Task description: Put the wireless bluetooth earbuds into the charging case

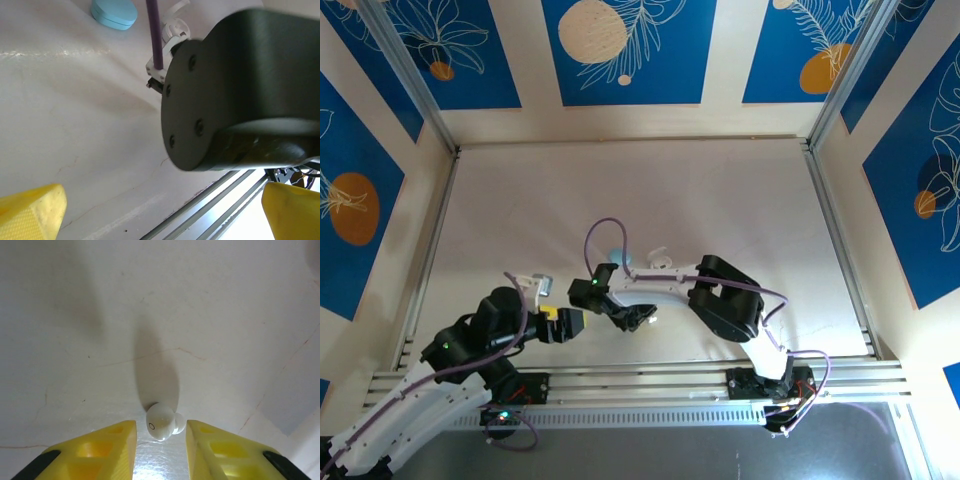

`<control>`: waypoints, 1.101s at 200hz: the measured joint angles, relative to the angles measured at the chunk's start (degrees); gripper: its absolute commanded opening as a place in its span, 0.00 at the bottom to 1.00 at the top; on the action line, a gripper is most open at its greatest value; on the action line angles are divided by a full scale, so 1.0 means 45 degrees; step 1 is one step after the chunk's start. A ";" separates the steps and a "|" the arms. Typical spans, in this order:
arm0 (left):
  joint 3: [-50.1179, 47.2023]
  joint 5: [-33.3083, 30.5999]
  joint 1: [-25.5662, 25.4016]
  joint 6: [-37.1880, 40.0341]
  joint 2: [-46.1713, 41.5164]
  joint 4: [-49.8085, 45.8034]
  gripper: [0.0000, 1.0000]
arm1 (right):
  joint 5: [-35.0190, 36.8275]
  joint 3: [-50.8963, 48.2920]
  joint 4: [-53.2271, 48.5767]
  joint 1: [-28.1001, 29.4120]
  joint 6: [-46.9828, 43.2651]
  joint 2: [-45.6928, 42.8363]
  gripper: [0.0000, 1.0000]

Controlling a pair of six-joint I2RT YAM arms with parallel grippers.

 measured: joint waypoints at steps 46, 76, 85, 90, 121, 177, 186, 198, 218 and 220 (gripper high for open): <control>0.0000 -0.0189 0.0005 0.0000 -0.0170 -0.0087 1.00 | 0.0121 0.0301 -0.0442 0.0039 0.0170 0.0321 0.29; 0.0000 -0.0233 0.0005 0.0000 -0.0189 -0.0097 1.00 | 0.0204 0.0379 -0.0549 0.0049 0.0253 0.0486 0.29; 0.0000 -0.0233 0.0000 0.0000 -0.0214 -0.0097 1.00 | 0.0214 0.0393 -0.0559 0.0049 0.0253 0.0525 0.29; 0.0000 -0.0238 0.0005 0.0000 -0.0233 -0.0097 1.00 | 0.0219 0.0403 -0.0573 0.0049 0.0253 0.0554 0.29; 0.0000 -0.0282 0.0005 0.0000 -0.0238 -0.0102 1.00 | 0.0233 0.0418 -0.0588 0.0049 0.0253 0.0622 0.29; 0.0000 -0.0389 0.0000 0.0010 -0.0238 -0.0102 1.00 | 0.0248 0.0423 -0.0578 0.0049 0.0345 0.0840 0.28; 0.0005 -0.0408 0.0000 0.0010 -0.0238 -0.0102 1.00 | 0.0248 0.0427 -0.0578 0.0049 0.0345 0.0840 0.28; 0.0005 -0.0427 0.0000 0.0015 -0.0233 -0.0102 1.00 | 0.0243 0.0447 -0.0593 0.0049 0.0350 0.0865 0.28; 0.0005 -0.0471 0.0000 0.0015 -0.0233 -0.0112 1.00 | 0.0248 0.0486 -0.0578 0.0049 0.0350 0.0933 0.28; 0.0005 -0.0471 0.0000 0.0015 -0.0233 -0.0112 1.00 | 0.0248 0.0486 -0.0583 0.0049 0.0350 0.0933 0.28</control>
